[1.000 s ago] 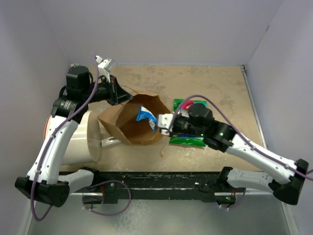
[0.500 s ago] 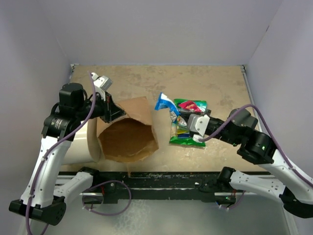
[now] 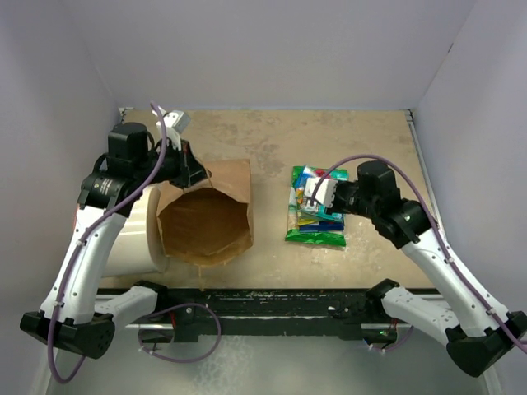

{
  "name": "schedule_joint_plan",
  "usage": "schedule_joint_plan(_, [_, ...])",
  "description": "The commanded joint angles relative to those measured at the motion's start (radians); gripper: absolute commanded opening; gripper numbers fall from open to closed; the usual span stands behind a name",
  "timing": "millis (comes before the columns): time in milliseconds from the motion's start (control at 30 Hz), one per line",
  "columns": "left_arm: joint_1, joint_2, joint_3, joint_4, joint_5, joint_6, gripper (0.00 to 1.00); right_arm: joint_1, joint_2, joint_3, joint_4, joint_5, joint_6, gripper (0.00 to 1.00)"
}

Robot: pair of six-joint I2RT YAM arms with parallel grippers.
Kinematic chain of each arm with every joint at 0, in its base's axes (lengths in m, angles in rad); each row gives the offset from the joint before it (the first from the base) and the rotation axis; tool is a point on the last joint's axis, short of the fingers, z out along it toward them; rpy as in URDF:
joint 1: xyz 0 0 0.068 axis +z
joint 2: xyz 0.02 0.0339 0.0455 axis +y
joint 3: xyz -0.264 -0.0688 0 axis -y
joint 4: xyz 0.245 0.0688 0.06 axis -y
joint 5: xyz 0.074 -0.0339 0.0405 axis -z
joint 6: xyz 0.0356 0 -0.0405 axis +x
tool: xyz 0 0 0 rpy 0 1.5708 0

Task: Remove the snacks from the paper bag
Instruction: Place the snack at the center of the board.

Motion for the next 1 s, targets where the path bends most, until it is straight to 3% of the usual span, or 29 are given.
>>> schedule_joint_plan(0, [0.003,0.024,0.098,0.082,-0.025,-0.027,0.0,-0.017,-0.011,-0.066,-0.145,-0.181,-0.186,0.0])
schedule_joint_plan(333, [0.003,0.068,0.115,0.139,0.028,-0.024,0.0,-0.063,0.022,-0.191,-0.042,-0.18,-0.306,0.0])
schedule_joint_plan(567, [-0.002,0.07,0.101,0.18,0.075,-0.065,0.0,-0.154,0.083,-0.189,-0.007,-0.278,-0.322,0.0])
schedule_joint_plan(967, [-0.006,0.083,0.095,0.192,0.081,-0.071,0.0,-0.209,0.05,-0.3,0.083,-0.246,-0.325,0.0])
